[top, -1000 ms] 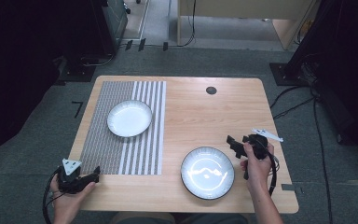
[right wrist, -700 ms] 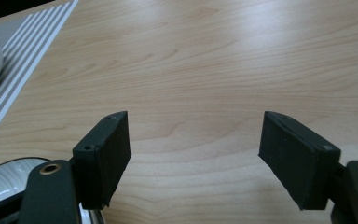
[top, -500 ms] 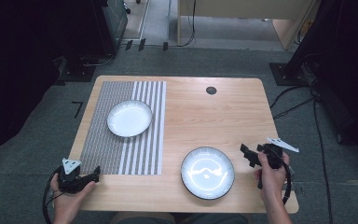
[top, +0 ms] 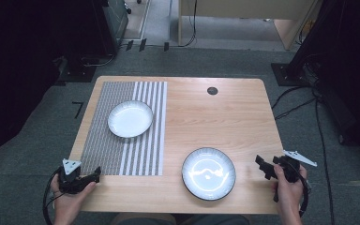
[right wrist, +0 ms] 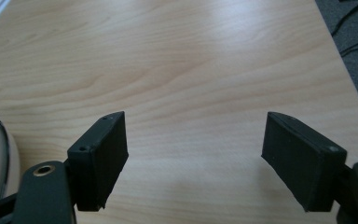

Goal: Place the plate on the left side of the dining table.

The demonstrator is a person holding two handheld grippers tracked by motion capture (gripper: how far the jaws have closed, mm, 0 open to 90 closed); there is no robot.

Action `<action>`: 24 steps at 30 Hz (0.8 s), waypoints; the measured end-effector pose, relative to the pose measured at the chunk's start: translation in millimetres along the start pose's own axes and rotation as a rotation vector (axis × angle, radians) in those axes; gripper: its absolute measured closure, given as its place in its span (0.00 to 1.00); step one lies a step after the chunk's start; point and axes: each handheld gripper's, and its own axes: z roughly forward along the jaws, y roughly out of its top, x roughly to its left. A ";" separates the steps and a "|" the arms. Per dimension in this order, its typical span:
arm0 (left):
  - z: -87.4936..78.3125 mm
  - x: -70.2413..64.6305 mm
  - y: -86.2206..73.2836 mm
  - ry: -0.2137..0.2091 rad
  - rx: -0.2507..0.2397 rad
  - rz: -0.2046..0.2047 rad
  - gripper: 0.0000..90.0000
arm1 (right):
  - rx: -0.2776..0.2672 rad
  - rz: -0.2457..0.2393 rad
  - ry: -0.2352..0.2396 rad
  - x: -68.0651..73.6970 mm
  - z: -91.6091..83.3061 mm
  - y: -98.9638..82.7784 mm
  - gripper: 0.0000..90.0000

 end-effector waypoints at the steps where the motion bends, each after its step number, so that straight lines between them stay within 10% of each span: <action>1: 0.0 0.0 0.0 0.000 0.000 0.000 0.18 | 0.003 0.005 -0.005 -2.9 -0.9 -2.2 0.25; 24: 0.1 0.0 0.0 0.001 -0.001 0.000 0.18 | 0.054 -0.124 -0.109 -24.0 -19.5 -31.9 0.16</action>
